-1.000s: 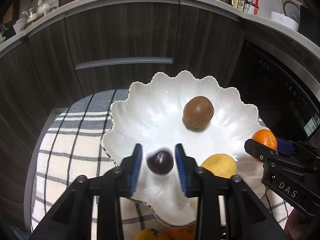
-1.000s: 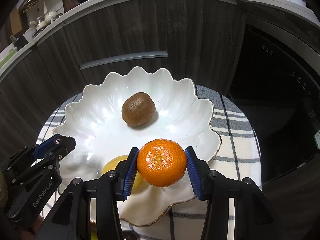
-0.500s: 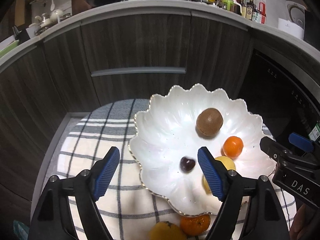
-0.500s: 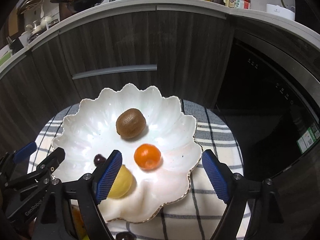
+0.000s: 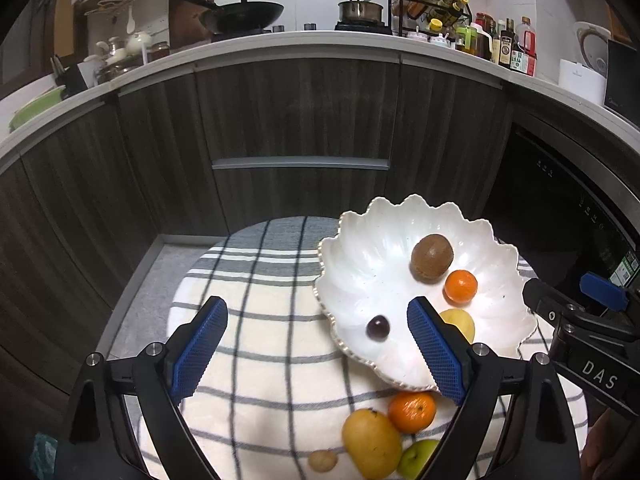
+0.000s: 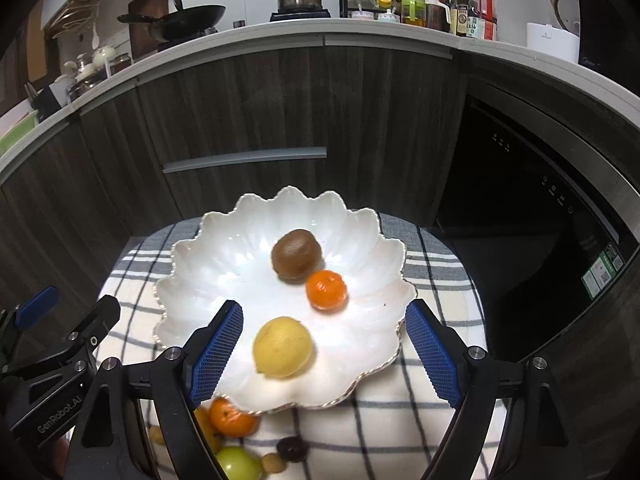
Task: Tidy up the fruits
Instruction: 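Withdraw both grippers from the bowl toward the remaining fruits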
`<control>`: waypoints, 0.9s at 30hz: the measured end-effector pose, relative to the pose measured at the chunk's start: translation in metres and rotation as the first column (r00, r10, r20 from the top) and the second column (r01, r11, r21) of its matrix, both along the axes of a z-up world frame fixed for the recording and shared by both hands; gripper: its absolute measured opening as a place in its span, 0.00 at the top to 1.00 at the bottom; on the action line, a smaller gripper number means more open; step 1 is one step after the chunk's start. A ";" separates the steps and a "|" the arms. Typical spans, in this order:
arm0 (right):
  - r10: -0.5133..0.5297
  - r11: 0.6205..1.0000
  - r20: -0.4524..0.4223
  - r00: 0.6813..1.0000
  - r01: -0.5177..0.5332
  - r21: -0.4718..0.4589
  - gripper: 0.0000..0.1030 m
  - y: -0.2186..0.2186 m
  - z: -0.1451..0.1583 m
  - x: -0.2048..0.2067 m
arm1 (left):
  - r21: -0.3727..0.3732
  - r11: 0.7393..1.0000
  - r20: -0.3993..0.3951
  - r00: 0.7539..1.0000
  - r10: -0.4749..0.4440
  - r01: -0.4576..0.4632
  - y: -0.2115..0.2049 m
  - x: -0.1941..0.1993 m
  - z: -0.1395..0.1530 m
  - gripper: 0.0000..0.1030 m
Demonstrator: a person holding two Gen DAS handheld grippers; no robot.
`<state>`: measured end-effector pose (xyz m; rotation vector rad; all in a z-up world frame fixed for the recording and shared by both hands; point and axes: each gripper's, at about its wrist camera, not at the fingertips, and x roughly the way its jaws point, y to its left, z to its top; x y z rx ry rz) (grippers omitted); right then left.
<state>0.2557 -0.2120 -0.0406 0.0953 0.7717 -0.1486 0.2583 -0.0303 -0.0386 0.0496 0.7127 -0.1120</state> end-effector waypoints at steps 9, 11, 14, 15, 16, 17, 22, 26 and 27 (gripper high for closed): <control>0.024 1.000 0.003 1.000 -0.024 -0.008 0.18 0.021 0.003 -0.020 | 0.016 1.000 -0.002 1.000 0.027 -0.027 0.017 -0.024 -0.001 0.11; 0.027 1.000 0.002 1.000 -0.027 -0.005 0.18 0.024 0.003 -0.024 | 0.024 0.999 -0.002 0.999 0.032 -0.032 0.019 -0.028 -0.003 0.11; 0.032 0.999 0.001 0.999 -0.032 -0.010 0.18 0.028 0.001 -0.029 | 0.032 0.999 -0.004 0.999 0.034 -0.033 0.022 -0.035 -0.008 0.11; 0.031 0.999 0.000 1.000 -0.031 -0.012 0.18 0.029 0.001 -0.031 | 0.035 0.999 -0.003 0.999 0.034 -0.034 0.023 -0.038 -0.009 0.11; 0.029 1.000 -0.001 1.000 -0.029 -0.012 0.18 0.029 0.000 -0.033 | 0.036 0.999 -0.003 0.999 0.035 -0.035 0.024 -0.041 -0.011 0.11; 0.025 1.000 -0.001 1.000 -0.025 -0.011 0.18 0.030 -0.001 -0.034 | 0.036 0.999 -0.003 0.999 0.036 -0.035 0.024 -0.042 -0.013 0.11; 0.014 1.000 -0.013 1.000 -0.014 -0.007 0.18 0.033 -0.011 -0.044 | 0.036 0.999 0.014 0.999 0.036 -0.036 0.029 -0.052 -0.022 0.14; 0.013 1.000 -0.032 0.999 -0.013 -0.007 0.18 0.037 -0.022 -0.049 | 0.043 0.999 -0.008 1.000 0.024 -0.024 0.031 -0.057 -0.037 0.20; 0.013 1.000 -0.038 0.999 -0.013 -0.007 0.18 0.038 -0.026 -0.050 | 0.044 0.999 -0.013 1.000 0.024 -0.024 0.032 -0.058 -0.040 0.20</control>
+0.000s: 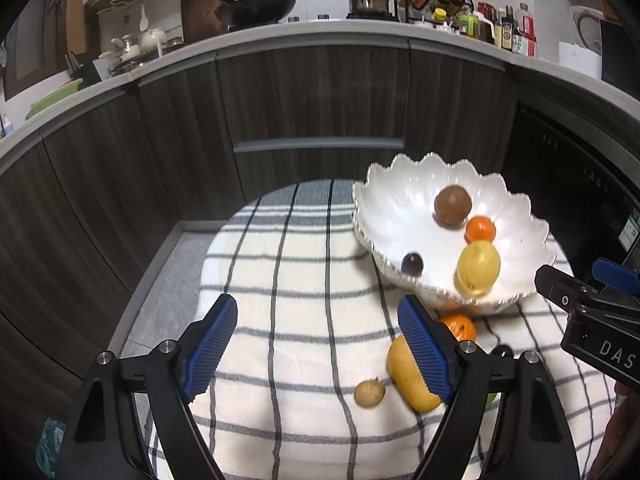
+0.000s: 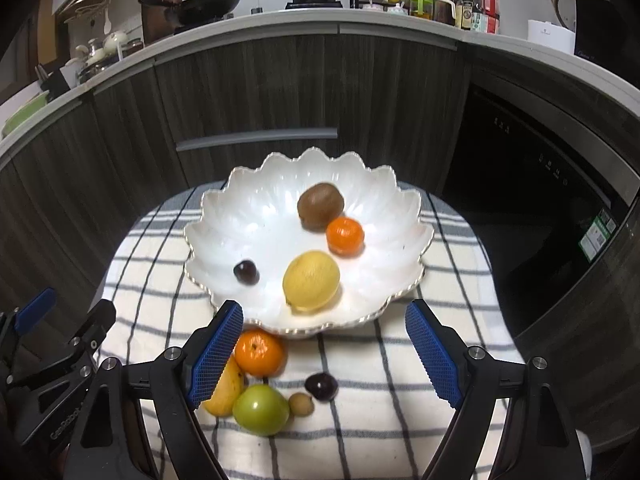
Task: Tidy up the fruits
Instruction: 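Withdraw both grippers from the bowl toward the remaining fruits, then grasp a brown longan with the left gripper while the right gripper grasps the green apple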
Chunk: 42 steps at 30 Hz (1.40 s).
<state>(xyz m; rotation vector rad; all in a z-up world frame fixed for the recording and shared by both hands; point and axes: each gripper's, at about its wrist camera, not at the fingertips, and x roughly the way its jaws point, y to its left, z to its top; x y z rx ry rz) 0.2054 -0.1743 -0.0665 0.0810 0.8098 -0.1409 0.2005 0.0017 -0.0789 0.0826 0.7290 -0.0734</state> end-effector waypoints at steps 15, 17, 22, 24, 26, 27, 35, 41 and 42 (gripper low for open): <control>-0.005 1.000 -0.052 0.999 0.005 -0.013 0.18 0.006 -0.033 -0.014 | 0.010 1.000 -0.065 0.998 -0.019 0.019 -0.004 -0.009 -0.047 0.22; -0.010 1.000 -0.060 0.998 0.009 -0.016 0.18 0.006 -0.039 -0.017 | -0.003 1.000 -0.073 0.997 -0.027 0.027 -0.004 -0.009 -0.053 0.25; -0.017 1.000 -0.072 0.997 0.015 -0.027 0.18 0.006 -0.049 -0.022 | -0.011 0.999 -0.100 0.994 -0.049 0.048 -0.008 -0.009 -0.068 0.35; -0.018 0.999 -0.077 0.997 0.016 -0.028 0.18 0.006 -0.053 -0.023 | -0.009 0.998 -0.116 0.991 -0.061 0.060 -0.011 -0.008 -0.074 0.42; -0.020 1.000 -0.084 0.996 0.018 -0.025 0.18 0.005 -0.056 -0.023 | -0.006 0.998 -0.126 0.990 -0.067 0.067 -0.013 -0.008 -0.078 0.44; -0.022 0.999 -0.088 0.996 0.020 -0.025 0.18 0.004 -0.058 -0.023 | -0.003 0.998 -0.130 0.989 -0.070 0.070 -0.014 -0.007 -0.081 0.45; -0.032 0.999 -0.105 0.994 0.030 -0.022 0.18 0.000 -0.067 -0.022 | -0.005 0.994 -0.139 0.984 -0.112 0.112 -0.023 -0.003 -0.091 0.58; -0.042 0.999 -0.124 0.991 0.040 -0.016 0.18 -0.003 -0.074 -0.021 | -0.012 0.991 -0.171 0.977 -0.131 0.130 -0.028 0.002 -0.103 0.69; -0.043 0.999 -0.127 0.991 0.041 -0.019 0.18 -0.003 -0.075 -0.021 | -0.017 0.991 -0.184 0.974 -0.134 0.134 -0.028 0.003 -0.105 0.71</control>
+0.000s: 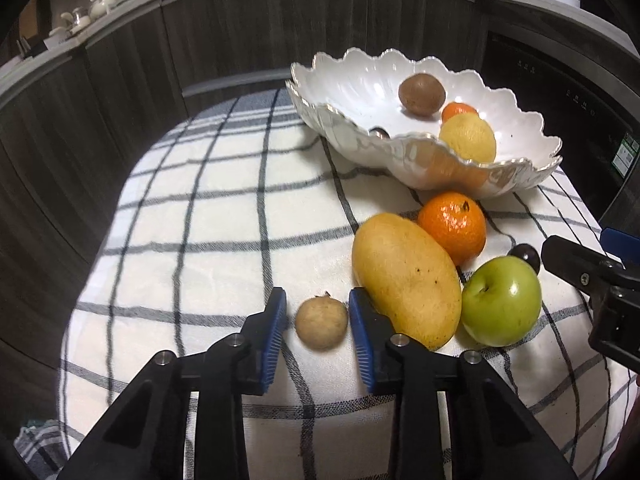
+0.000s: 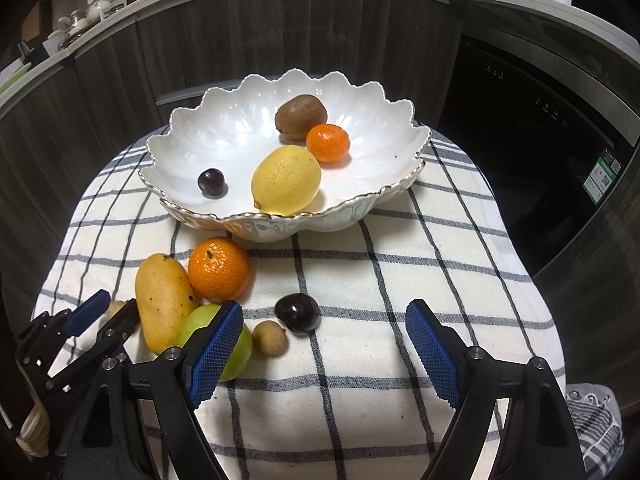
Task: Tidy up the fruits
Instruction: 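Grasp a brown longan with the left gripper while the right gripper grasps the green apple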
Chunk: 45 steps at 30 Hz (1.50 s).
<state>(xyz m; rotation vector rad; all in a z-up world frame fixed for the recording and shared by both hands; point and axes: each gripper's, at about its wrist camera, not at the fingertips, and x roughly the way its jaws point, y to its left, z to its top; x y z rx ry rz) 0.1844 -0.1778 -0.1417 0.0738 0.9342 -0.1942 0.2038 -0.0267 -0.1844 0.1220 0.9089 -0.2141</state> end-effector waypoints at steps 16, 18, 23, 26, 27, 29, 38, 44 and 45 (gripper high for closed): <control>0.041 0.998 0.016 0.999 -0.042 0.042 0.18 0.006 0.003 -0.001 | -0.007 0.999 0.006 0.999 0.045 -0.045 0.016 -0.015 0.016 0.75; 0.078 0.995 0.017 0.997 -0.079 0.055 0.18 0.013 0.003 -0.002 | -0.011 0.997 0.008 0.997 0.071 -0.071 0.025 -0.019 0.020 0.75; 0.163 0.985 0.026 0.986 -0.164 0.059 0.18 0.034 0.003 -0.003 | -0.013 0.995 0.016 0.994 0.104 -0.103 0.039 -0.022 0.025 0.75; 0.208 0.977 0.027 0.978 -0.209 0.045 0.20 0.046 0.001 -0.001 | -0.020 0.993 0.014 0.993 0.115 -0.115 0.044 -0.022 0.026 0.75; 0.217 0.975 0.025 0.976 -0.218 0.043 0.23 0.048 0.000 0.000 | -0.023 0.993 0.013 0.993 0.118 -0.118 0.046 -0.021 0.026 0.75; 0.229 0.972 0.013 0.973 -0.229 0.045 0.30 0.050 -0.004 0.002 | -0.025 0.992 0.012 0.992 0.123 -0.123 0.048 -0.021 0.025 0.75; 0.267 0.963 -0.036 0.963 -0.264 0.062 0.42 0.050 -0.024 0.007 | -0.029 0.991 0.006 0.992 0.127 -0.127 0.046 -0.020 0.024 0.75; 0.282 0.957 -0.033 0.959 -0.279 0.074 0.51 0.051 -0.021 0.006 | -0.029 0.992 0.009 0.992 0.125 -0.125 0.044 -0.021 0.026 0.75; 0.278 0.958 -0.032 0.960 -0.275 0.081 0.51 0.050 -0.021 0.005 | -0.030 0.992 0.009 0.992 0.125 -0.124 0.044 -0.021 0.026 0.75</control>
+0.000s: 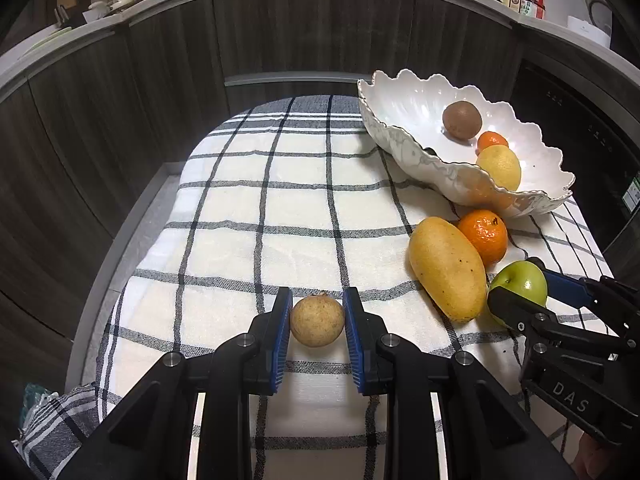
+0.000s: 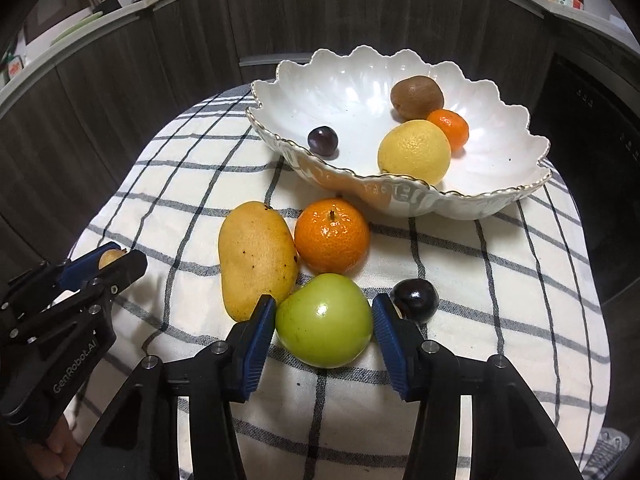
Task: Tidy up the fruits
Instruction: 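Grasp a brown longan with the left gripper while the right gripper grasps the green apple, then carry the longan and green apple over the white bowl with both grippers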
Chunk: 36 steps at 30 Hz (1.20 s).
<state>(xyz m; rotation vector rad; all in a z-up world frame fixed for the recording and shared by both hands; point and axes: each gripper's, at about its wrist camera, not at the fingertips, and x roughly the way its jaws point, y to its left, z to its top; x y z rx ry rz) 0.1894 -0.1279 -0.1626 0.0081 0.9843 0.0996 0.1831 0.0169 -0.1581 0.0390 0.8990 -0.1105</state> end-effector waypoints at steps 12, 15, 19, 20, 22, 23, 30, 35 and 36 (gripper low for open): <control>-0.040 0.998 0.046 0.998 0.038 0.043 0.51 -0.015 0.025 -0.004 | -0.012 0.999 0.031 0.999 -0.030 0.031 -0.014 0.001 0.017 0.75; -0.050 0.998 0.064 0.997 0.047 0.050 0.51 -0.019 0.034 -0.003 | -0.010 0.999 0.050 0.998 -0.042 0.042 -0.020 0.003 0.025 0.75; -0.065 0.997 0.086 0.994 0.060 0.051 0.51 -0.027 0.046 -0.001 | -0.011 0.998 0.066 0.996 -0.056 0.056 -0.027 0.008 0.034 0.75; -0.069 0.997 0.094 0.993 0.065 0.051 0.51 -0.030 0.049 0.000 | -0.011 0.998 0.072 0.996 -0.058 0.059 -0.029 0.009 0.037 0.75; -0.079 0.996 0.106 0.991 0.073 0.055 0.51 -0.035 0.055 0.003 | -0.017 0.998 0.080 0.995 -0.064 0.066 -0.033 0.013 0.043 0.75; -0.084 0.995 0.111 0.990 0.078 0.057 0.51 -0.038 0.058 0.004 | -0.020 0.997 0.085 0.994 -0.068 0.069 -0.037 0.016 0.047 0.75; -0.114 0.993 0.153 0.982 0.106 0.061 0.51 -0.057 0.080 0.017 | -0.028 0.996 0.123 0.989 -0.086 0.090 -0.053 0.036 0.069 0.75; -0.139 0.989 0.181 0.974 0.130 0.064 0.51 -0.072 0.094 0.030 | -0.024 0.994 0.152 0.983 -0.103 0.108 -0.065 0.053 0.084 0.75; -0.143 0.989 0.187 0.972 0.133 0.065 0.51 -0.075 0.096 0.032 | -0.021 0.994 0.158 0.982 -0.107 0.111 -0.068 0.056 0.087 0.75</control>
